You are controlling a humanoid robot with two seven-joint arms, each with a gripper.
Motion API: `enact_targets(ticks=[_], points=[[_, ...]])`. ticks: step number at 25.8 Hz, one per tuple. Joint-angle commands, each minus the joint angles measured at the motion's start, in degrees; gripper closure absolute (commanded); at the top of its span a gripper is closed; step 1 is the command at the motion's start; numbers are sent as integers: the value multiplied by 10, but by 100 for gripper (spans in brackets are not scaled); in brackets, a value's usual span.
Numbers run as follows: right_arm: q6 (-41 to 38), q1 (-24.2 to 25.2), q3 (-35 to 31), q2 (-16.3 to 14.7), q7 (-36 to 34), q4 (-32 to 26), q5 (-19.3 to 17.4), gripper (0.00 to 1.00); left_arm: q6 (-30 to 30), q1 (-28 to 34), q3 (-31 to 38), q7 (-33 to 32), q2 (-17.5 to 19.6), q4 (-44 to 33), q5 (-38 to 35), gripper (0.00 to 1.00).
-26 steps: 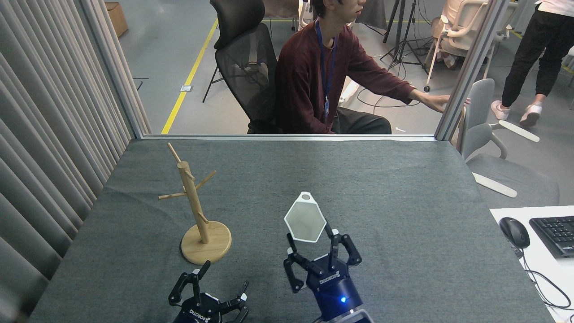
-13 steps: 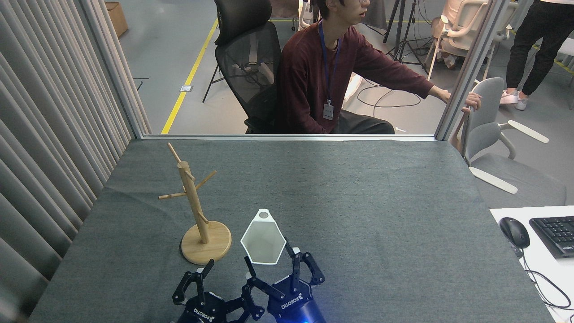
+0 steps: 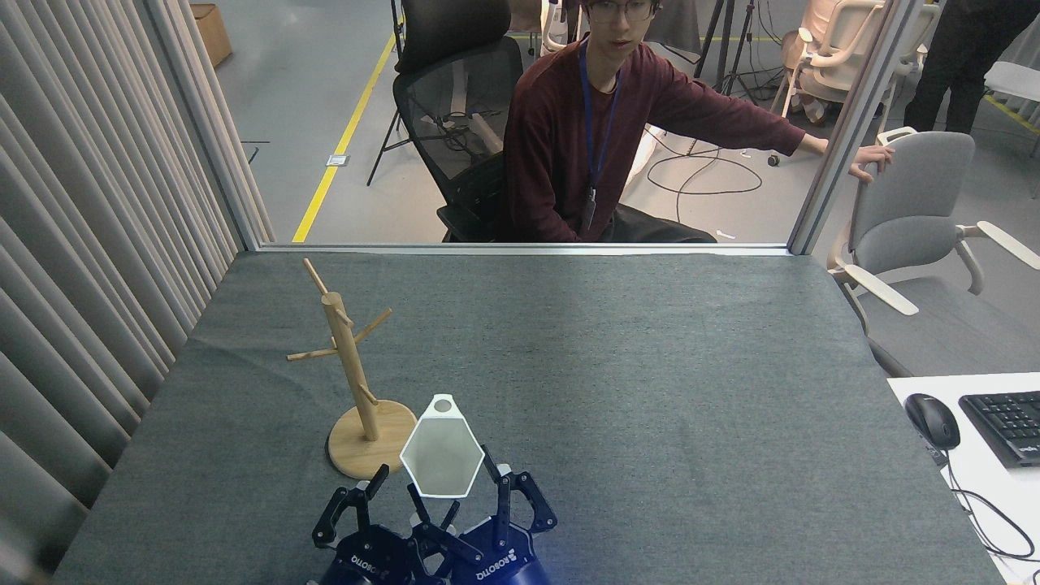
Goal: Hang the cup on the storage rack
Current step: 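Carry the cup toward the left gripper and grasp it with the left gripper, then release the cup from the right gripper and withdraw it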
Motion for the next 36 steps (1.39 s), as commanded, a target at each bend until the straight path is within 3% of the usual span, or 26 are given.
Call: enact_targets(ticks=[1, 30, 36], points=[[8, 0, 8, 1, 0, 4, 0, 35, -1, 0, -1, 0, 0, -3, 1, 1], [6, 0, 23, 5, -17, 42, -11, 36, -1, -5, -4, 1, -5, -24, 2, 1], [7, -1, 23, 6, -17, 42, -21, 36, 0, -5, -4, 4, -5, -28, 2, 29]])
